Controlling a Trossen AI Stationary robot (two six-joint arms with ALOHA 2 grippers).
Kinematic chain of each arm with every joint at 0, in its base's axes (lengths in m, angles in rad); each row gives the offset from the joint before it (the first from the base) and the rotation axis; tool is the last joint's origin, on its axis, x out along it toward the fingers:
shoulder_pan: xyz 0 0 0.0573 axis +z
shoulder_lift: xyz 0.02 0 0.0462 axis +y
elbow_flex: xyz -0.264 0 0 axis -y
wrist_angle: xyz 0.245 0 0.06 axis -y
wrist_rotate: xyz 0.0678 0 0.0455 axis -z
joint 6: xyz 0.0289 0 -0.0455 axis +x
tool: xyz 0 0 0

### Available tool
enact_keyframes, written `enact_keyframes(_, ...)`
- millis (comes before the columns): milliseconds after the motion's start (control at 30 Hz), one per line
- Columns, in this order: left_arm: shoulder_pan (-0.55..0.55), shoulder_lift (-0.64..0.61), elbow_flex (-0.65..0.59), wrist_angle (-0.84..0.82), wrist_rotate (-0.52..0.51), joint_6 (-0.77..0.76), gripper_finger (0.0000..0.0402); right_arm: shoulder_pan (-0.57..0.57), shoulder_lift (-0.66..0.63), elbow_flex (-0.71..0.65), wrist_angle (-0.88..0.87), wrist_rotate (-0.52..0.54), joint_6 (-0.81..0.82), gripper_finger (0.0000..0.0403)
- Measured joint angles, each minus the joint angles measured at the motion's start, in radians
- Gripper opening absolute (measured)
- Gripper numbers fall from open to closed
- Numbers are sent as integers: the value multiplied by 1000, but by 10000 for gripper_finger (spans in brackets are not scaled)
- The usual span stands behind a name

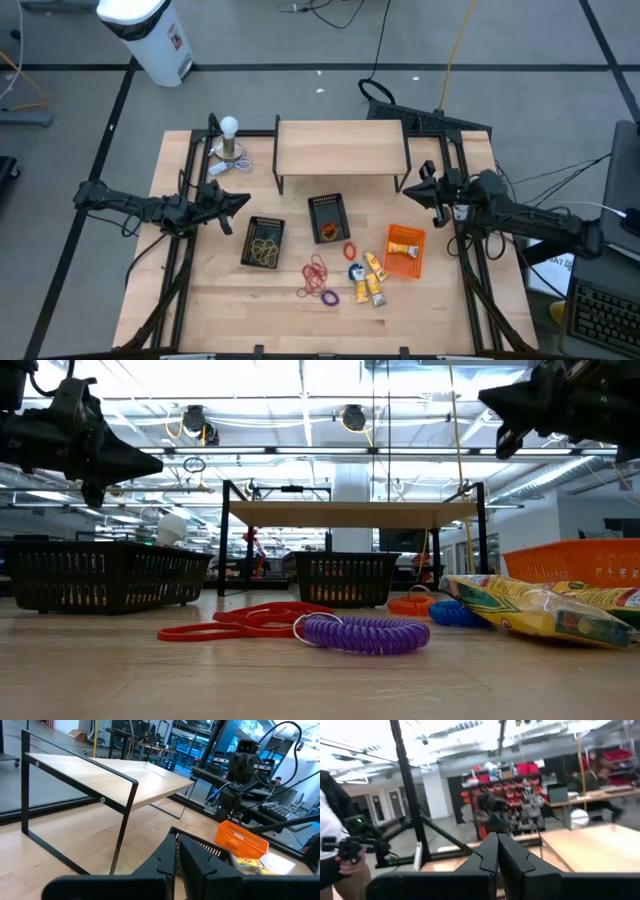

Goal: Pick & Place Office Desk Supplies
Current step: Put the yellow crayon box into the orange bin

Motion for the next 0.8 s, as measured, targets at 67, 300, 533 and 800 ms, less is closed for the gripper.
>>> enact_keyframes(67, 0, 0, 0, 0, 0, 14, 19, -12, -6, 0, -62, 0, -2, 0)
enact_keyframes(300, 0, 0, 0, 0, 0, 48, 19, 4, 18, 11, -145, -20, 43, 0)
enact_keyframes(533, 0, 0, 0, 0, 0, 48, 19, 171, 137, 188, -337, 102, -64, 0)
enact_keyframes(800, 0, 0, 0, 0, 0, 41, 19, 398, 369, 417, -681, 295, -128, 0)
